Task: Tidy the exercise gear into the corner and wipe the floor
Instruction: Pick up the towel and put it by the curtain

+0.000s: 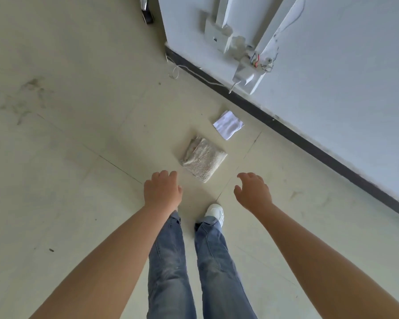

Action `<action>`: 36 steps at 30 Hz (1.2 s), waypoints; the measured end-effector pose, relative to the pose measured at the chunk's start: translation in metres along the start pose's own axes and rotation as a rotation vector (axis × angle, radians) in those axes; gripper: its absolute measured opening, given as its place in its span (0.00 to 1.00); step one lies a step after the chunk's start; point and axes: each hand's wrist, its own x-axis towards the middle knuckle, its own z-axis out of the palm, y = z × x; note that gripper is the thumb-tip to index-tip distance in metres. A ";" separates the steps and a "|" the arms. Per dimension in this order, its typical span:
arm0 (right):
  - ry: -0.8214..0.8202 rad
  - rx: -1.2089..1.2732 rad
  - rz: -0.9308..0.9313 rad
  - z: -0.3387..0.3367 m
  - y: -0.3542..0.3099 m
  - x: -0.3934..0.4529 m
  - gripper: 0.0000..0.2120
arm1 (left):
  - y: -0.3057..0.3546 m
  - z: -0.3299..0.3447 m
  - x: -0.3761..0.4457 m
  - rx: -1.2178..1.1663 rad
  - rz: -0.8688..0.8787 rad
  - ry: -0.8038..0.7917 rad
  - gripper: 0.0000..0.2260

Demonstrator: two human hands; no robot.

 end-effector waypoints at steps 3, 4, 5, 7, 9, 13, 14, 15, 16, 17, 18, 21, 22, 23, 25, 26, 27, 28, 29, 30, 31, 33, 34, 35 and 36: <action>-0.011 0.054 0.074 0.042 0.001 0.072 0.19 | -0.005 0.042 0.071 -0.017 0.011 -0.047 0.17; -0.004 0.072 0.103 0.058 0.002 0.097 0.19 | -0.007 0.058 0.095 -0.015 0.021 -0.059 0.17; 0.000 0.085 0.129 0.073 0.003 0.121 0.18 | -0.007 0.075 0.119 -0.014 0.031 -0.074 0.17; 0.007 0.093 0.166 0.105 0.005 0.171 0.18 | -0.009 0.110 0.167 -0.015 0.043 -0.099 0.17; 0.024 0.080 0.187 0.135 0.006 0.219 0.18 | -0.009 0.145 0.213 -0.028 0.040 -0.104 0.17; 0.116 0.055 0.219 0.183 0.013 0.305 0.18 | -0.004 0.213 0.294 -0.084 0.011 -0.076 0.17; 0.142 0.057 0.225 0.191 0.016 0.322 0.18 | -0.003 0.227 0.309 -0.091 0.002 -0.066 0.16; 0.165 0.065 0.227 0.199 0.018 0.337 0.19 | -0.002 0.239 0.322 -0.099 -0.007 -0.055 0.15; 0.183 0.074 0.221 0.207 0.020 0.349 0.20 | -0.003 0.250 0.332 -0.104 -0.012 -0.046 0.15; 0.202 0.087 0.211 0.213 0.022 0.359 0.20 | -0.003 0.259 0.340 -0.107 -0.007 -0.038 0.14; 0.222 0.105 0.201 0.218 0.024 0.367 0.18 | -0.004 0.266 0.346 -0.108 0.003 -0.028 0.13; 0.272 0.150 0.176 0.223 0.027 0.378 0.12 | -0.007 0.273 0.355 -0.121 0.038 0.002 0.13; 0.277 0.144 0.168 0.221 0.027 0.377 0.12 | -0.007 0.271 0.355 -0.126 0.051 0.014 0.13; 0.278 0.139 0.161 0.217 0.028 0.374 0.11 | -0.007 0.265 0.353 -0.127 0.062 0.027 0.12; 0.262 0.142 0.138 0.207 0.027 0.360 0.11 | -0.006 0.249 0.342 -0.117 0.094 0.055 0.12; 0.256 0.144 0.114 0.201 0.026 0.350 0.11 | -0.005 0.238 0.334 -0.108 0.115 0.072 0.11; 0.250 0.152 0.094 0.194 0.025 0.337 0.12 | -0.003 0.227 0.324 -0.101 0.135 0.087 0.11; 0.244 0.178 0.087 0.187 0.024 0.323 0.12 | 0.000 0.215 0.312 -0.100 0.148 0.100 0.11; 0.241 0.219 0.089 0.180 0.022 0.308 0.11 | 0.002 0.203 0.299 -0.108 0.152 0.111 0.11; 0.239 0.266 0.098 0.171 0.021 0.291 0.11 | 0.004 0.189 0.284 -0.123 0.151 0.121 0.11; 0.239 0.309 0.106 0.162 0.020 0.273 0.11 | 0.006 0.174 0.268 -0.136 0.147 0.131 0.11; 0.238 0.389 0.104 0.140 0.016 0.233 0.10 | 0.010 0.140 0.234 -0.129 0.149 0.142 0.11; 0.240 0.430 0.090 0.128 0.013 0.212 0.10 | 0.010 0.121 0.216 -0.114 0.154 0.151 0.11; 0.244 0.469 0.074 0.113 0.010 0.189 0.10 | 0.009 0.102 0.197 -0.098 0.154 0.154 0.11; 0.246 0.511 0.058 0.099 0.006 0.165 0.10 | 0.009 0.083 0.178 -0.092 0.157 0.148 0.11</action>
